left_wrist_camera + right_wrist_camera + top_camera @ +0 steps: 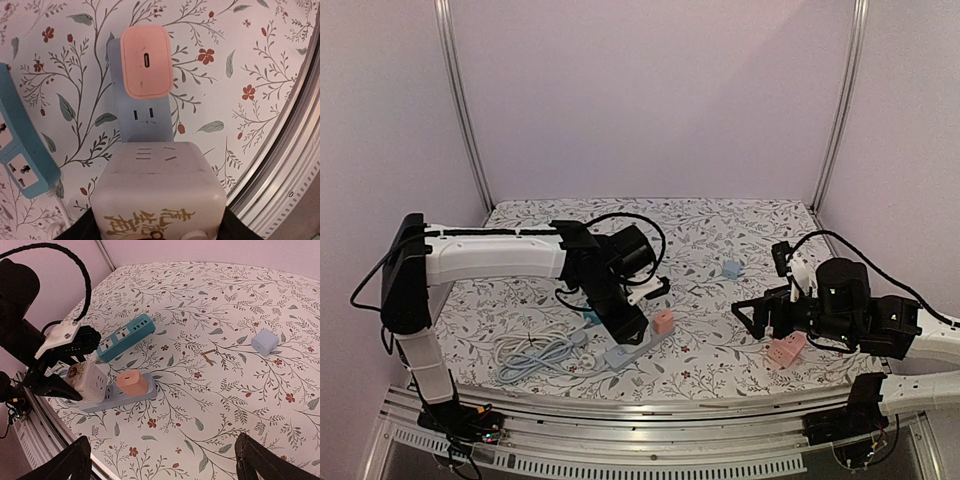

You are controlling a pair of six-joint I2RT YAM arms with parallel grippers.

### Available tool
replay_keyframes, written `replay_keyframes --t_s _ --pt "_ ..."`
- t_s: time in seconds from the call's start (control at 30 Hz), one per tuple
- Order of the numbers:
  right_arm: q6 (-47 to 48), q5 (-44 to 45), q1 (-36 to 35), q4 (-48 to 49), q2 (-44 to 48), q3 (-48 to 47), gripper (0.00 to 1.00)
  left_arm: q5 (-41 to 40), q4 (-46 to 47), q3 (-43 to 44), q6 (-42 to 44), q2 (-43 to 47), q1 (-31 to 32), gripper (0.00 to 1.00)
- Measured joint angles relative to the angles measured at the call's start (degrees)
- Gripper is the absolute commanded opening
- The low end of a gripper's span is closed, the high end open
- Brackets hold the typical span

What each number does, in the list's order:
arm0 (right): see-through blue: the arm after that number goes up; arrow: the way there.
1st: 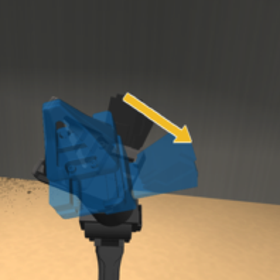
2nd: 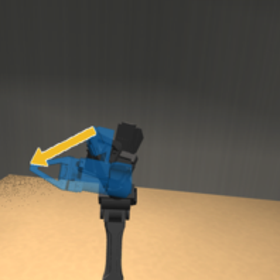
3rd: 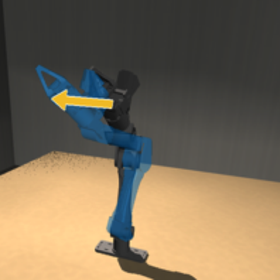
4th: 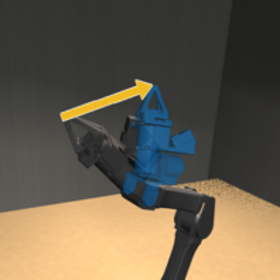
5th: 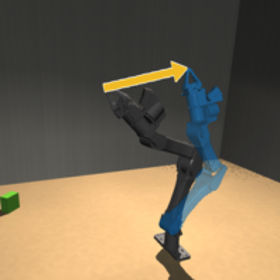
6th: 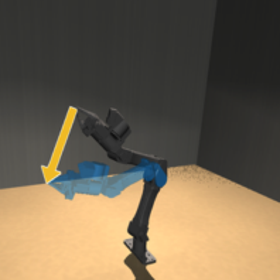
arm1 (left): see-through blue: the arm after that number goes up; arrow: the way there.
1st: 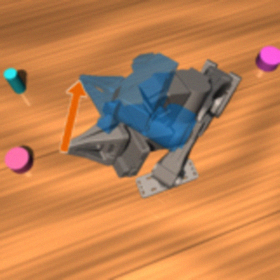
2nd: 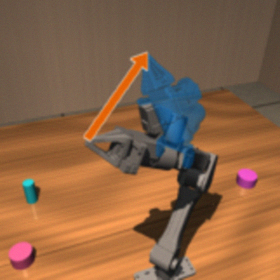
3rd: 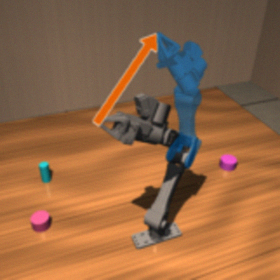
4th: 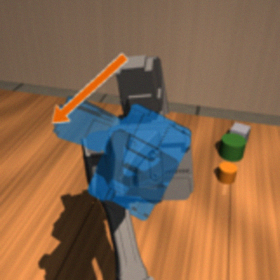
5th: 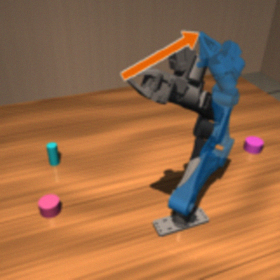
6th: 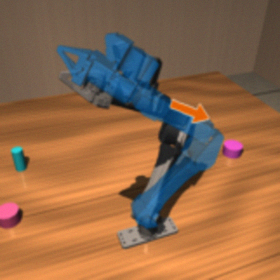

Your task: Insert the plug

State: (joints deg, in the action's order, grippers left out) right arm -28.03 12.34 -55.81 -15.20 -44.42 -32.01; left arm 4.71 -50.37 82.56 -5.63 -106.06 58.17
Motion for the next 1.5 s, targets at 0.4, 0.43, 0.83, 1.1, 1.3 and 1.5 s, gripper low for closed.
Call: replay_keyframes --t_s 0.4,0.43,0.83,1.1,1.3,1.5 --pt "0.00 0.09 0.00 -0.24 0.07 0.17 0.99 -0.52 0.15 0.68 0.00 -0.46 -0.11 0.00" --pt "0.00 0.20 0.00 -0.24 0.07 0.17 0.99 -0.63 0.17 0.76 0.00 -0.61 -0.13 0.00" --pt "0.00 0.57 0.00 -0.24 0.07 0.22 0.99 -0.92 0.20 0.92 -0.11 -1.55 -0.33 0.00" --pt "0.00 0.57 0.00 -0.24 0.07 0.22 0.99 -1.27 0.11 1.84 -0.55 -2.64 -0.33 0.00" --pt "0.00 0.57 0.00 -0.24 0.04 0.22 0.99 -1.36 0.04 1.92 -1.05 -2.73 -0.33 0.00" --pt "0.00 0.57 0.00 -0.24 0.04 0.22 0.99 -2.19 -0.04 1.92 -1.99 -2.73 -0.33 0.00"
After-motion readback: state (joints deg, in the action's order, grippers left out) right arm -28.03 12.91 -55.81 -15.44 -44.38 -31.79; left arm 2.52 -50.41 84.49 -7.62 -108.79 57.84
